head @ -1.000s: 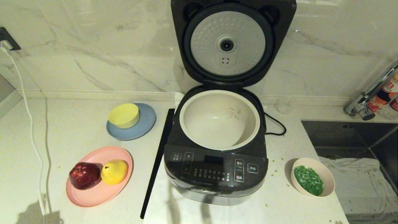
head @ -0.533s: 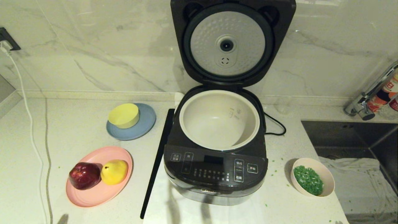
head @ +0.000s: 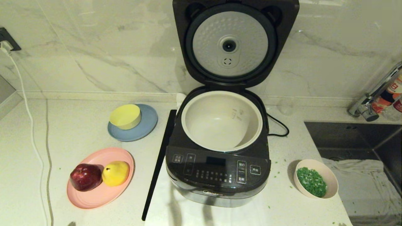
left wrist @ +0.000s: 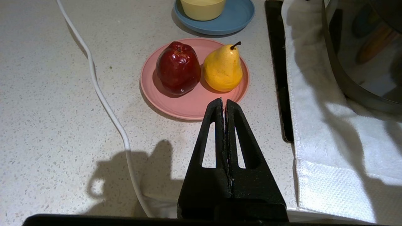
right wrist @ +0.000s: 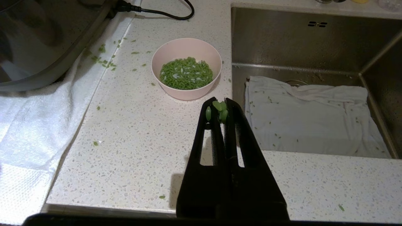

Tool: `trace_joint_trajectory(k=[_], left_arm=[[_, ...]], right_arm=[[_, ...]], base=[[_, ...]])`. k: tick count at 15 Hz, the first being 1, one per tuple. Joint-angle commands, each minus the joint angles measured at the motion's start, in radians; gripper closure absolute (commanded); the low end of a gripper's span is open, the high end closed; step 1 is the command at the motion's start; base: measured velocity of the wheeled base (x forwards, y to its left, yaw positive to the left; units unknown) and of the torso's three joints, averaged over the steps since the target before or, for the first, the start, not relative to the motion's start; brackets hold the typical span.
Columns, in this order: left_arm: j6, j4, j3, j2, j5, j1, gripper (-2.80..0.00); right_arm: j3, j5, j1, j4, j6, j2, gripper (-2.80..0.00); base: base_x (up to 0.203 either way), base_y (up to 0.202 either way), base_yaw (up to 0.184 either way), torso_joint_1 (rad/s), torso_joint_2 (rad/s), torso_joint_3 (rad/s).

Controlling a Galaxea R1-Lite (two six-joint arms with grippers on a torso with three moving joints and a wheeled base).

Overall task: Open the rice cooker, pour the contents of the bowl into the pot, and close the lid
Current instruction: Turn on the tap

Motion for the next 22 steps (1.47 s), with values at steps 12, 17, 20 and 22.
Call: trace_joint_trajectory(k=[12,17,20,22], left_arm=[[-0.001,-0.001,0.010,0.001,0.001,0.000,0.00],[-0.002,-0.001,0.010,0.001,0.000,0.000,0.00],[-0.001,0.000,0.010,0.001,0.000,0.000,0.00],[-0.001,0.000,0.010,0.001,0.002,0.000,0.00]], right_arm=[[0.001,-0.001,0.000,-0.003,0.000,0.000,0.00],[0.003,-0.006,0.000,-0.004,0.000,-0.002,0.00],[-0.015,-0.009,0.000,0.039,-0.021,-0.003,0.00],[-0.068,-0.005,0.000,0.078,-0.031,0.001,0.00]], base=[[0.000,0.000,0.000,0.000,0.00,0.000],[0.000,0.000,0.000,0.000,0.00,0.000],[0.000,0.000,0.000,0.000,0.00,0.000],[0.000,0.000,0.000,0.000,0.00,0.000]])
